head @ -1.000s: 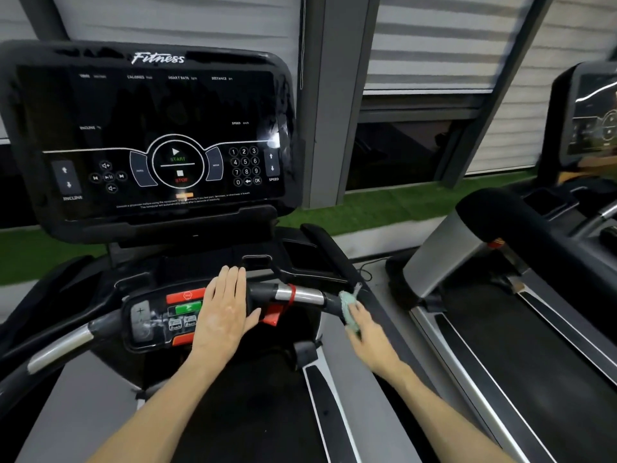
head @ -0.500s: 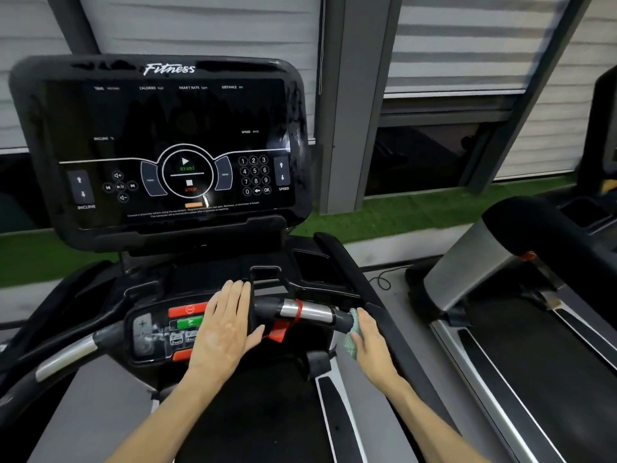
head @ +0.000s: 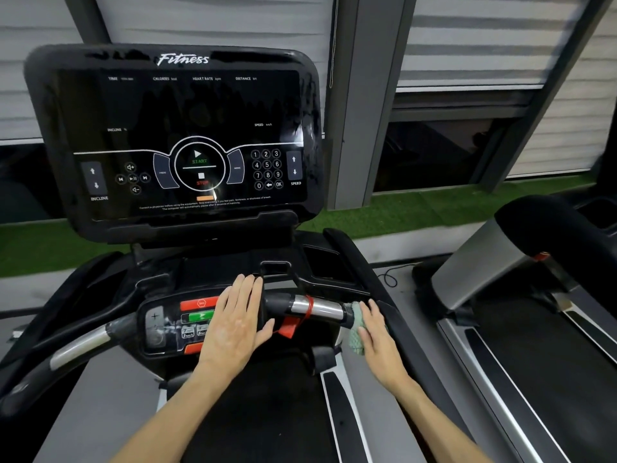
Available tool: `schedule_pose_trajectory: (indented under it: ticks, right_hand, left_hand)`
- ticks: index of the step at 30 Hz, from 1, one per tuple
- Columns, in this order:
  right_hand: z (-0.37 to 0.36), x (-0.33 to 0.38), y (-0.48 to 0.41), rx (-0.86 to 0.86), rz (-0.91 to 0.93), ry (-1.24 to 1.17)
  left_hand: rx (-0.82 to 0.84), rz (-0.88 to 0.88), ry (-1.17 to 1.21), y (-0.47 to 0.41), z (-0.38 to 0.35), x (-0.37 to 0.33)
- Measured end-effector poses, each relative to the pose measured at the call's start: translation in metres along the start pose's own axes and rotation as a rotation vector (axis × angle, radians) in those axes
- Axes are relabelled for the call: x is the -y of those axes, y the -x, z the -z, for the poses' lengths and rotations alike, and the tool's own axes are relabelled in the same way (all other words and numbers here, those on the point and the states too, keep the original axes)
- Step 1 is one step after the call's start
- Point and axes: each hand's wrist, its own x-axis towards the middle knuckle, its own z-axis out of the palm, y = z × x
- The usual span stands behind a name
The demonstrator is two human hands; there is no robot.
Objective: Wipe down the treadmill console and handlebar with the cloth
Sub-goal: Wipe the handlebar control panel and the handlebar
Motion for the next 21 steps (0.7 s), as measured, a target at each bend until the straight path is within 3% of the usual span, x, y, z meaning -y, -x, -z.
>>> schedule_pose_trajectory:
  ticks: [6, 10, 13, 16, 21]
  right_hand:
    - [-0.022, 0.013, -0.003, -0.197, -0.085, -0.047]
    - [-0.025, 0.04, -0.008, -0.134, 0.149, -0.009]
    - [-0.038, 0.066, -0.022, -0.135, 0.354, 0.155]
    - [-0.038, 0.064, -0.026, -0.132, 0.41, 0.246]
    - [0.005, -0.002, 0.002, -0.152, 0.075, 0.201]
  left_hand:
    - [0.015, -0.002, 0.011, -0.001, 0.003, -0.001]
    - [0.014, -0.007, 0.002, -0.001, 0.002, -0.001]
    - [0.005, -0.01, -0.007, -0.001, 0.002, -0.001]
    - [0.005, -0.014, -0.013, 0.0, 0.001, -0.001]
    - [-0.003, -0.015, -0.014, -0.001, 0.0, -0.001]
